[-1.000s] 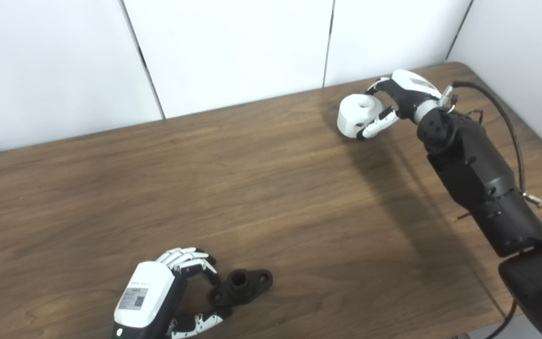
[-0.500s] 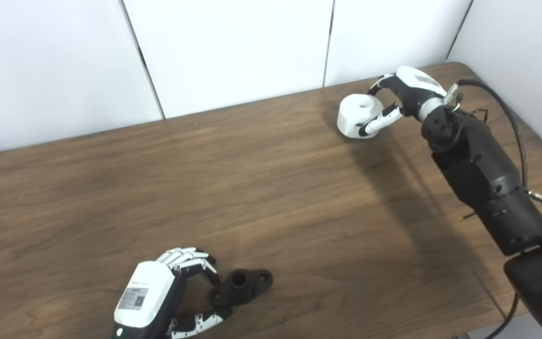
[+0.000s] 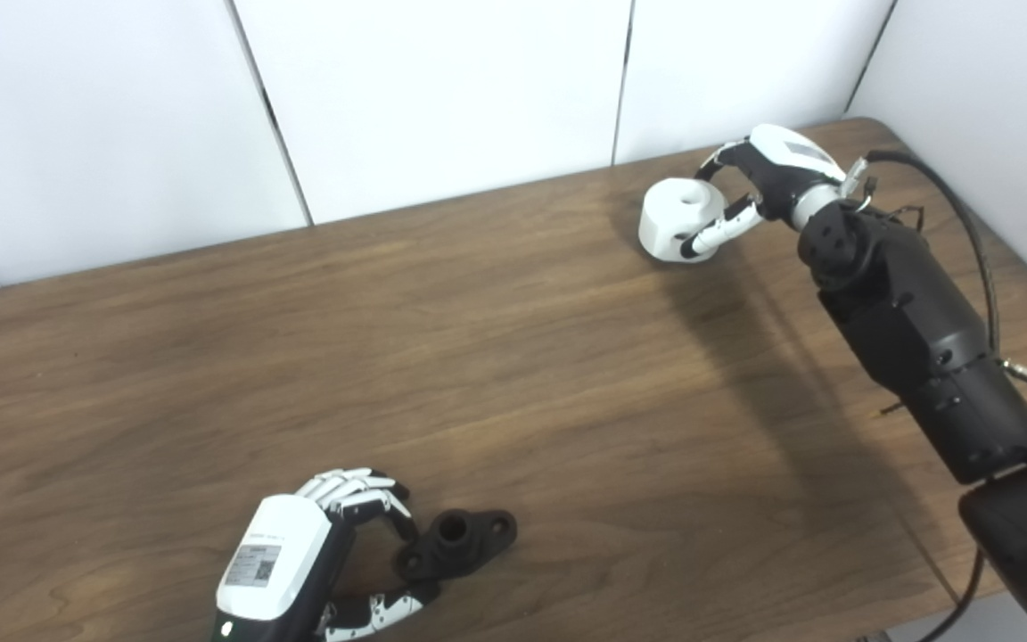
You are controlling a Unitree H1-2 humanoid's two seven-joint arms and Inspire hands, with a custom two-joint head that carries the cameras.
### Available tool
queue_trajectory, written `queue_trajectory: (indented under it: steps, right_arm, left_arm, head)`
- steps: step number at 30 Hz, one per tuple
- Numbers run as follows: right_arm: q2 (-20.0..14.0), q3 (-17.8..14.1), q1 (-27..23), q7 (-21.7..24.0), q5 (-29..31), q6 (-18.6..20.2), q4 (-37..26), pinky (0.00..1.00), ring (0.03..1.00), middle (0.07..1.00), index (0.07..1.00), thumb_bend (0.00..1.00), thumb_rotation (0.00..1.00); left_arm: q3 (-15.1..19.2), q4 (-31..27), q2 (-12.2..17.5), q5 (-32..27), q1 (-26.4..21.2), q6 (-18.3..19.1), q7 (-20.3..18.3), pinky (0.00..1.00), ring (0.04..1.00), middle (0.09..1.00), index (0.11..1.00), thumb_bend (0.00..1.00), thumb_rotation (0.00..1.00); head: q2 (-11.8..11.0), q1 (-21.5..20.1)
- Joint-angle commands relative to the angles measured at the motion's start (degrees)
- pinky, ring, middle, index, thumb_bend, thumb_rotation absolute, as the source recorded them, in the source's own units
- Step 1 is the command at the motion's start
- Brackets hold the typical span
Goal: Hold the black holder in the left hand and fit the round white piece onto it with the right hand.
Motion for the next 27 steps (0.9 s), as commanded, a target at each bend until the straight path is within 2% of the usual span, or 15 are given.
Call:
queue_trajectory:
  steps: [1,5,6,7,9,15,27]
  right_arm:
    - [-1.56,-0.80,-2.24,-2.38,0.13,-1.38,-1.15,0.85,0.992,0.901,0.686,0.85,0.26]
    - [-0.86,-1.79,-1.67,-5.36,1.67,-3.03,-0.86,0.85,0.978,0.879,0.630,0.83,0.19]
    - [-0.74,-1.92,-1.51,-6.25,1.82,-3.44,-0.83,0.84,0.976,0.872,0.562,0.68,0.17]
    - [-0.70,-1.93,-1.39,-7.05,1.81,-3.90,-0.77,0.85,0.972,0.865,0.527,0.60,0.16]
    - [-0.71,-1.83,-1.19,-8.58,1.70,-4.89,-0.63,0.85,0.959,0.848,0.496,0.54,0.14]
    - [-0.86,-1.34,-1.22,-9.93,1.60,-5.34,-0.39,0.85,0.947,0.836,0.486,0.52,0.14]
    - [-1.63,-0.81,-1.02,-9.41,1.44,-5.47,-0.98,0.85,0.953,0.835,0.486,0.52,0.14]
  left_arm:
    - [0.12,0.09,0.90,0.94,1.41,1.46,-1.90,0.78,0.785,0.715,0.487,0.52,0.04]
    - [0.13,-0.08,0.86,0.73,1.41,1.43,-1.95,0.78,0.784,0.712,0.486,0.52,0.04]
    - [0.13,-0.22,0.88,0.81,1.43,1.54,-2.12,0.79,0.784,0.712,0.486,0.52,0.04]
    - [0.13,-0.32,0.90,0.91,1.42,1.61,-2.23,0.79,0.785,0.713,0.486,0.52,0.04]
    - [0.14,-0.39,0.96,1.10,1.43,1.68,-2.31,0.78,0.784,0.713,0.487,0.52,0.04]
    - [0.13,-0.31,0.99,0.98,1.40,1.63,-2.35,0.78,0.783,0.712,0.486,0.52,0.04]
    - [-0.35,-0.20,0.24,1.81,0.96,2.17,-2.66,0.78,0.783,0.713,0.486,0.52,0.04]
  head:
    - [0.01,0.06]
    - [0.16,0.17]
    - [0.26,0.07]
    - [0.26,0.07]
    - [0.32,0.09]
    - [0.52,0.19]
    - [0.38,1.29]
